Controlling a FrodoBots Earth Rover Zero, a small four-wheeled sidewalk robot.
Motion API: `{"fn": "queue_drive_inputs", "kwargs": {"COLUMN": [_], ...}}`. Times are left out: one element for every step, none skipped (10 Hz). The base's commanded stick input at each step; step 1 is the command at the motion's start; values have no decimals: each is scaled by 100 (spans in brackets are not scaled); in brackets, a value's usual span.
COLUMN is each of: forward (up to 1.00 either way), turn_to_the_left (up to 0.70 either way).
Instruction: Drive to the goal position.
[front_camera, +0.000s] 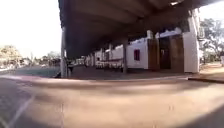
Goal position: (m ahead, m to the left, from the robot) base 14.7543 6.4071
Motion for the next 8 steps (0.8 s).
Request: {"fn": "queue_drive_inputs", "kwargs": {"forward": [70, 70, 70, 70, 70, 70, 70, 70], "turn_to_the_left": [35, 35, 27, 6, 0, 0, 0, 0]}}
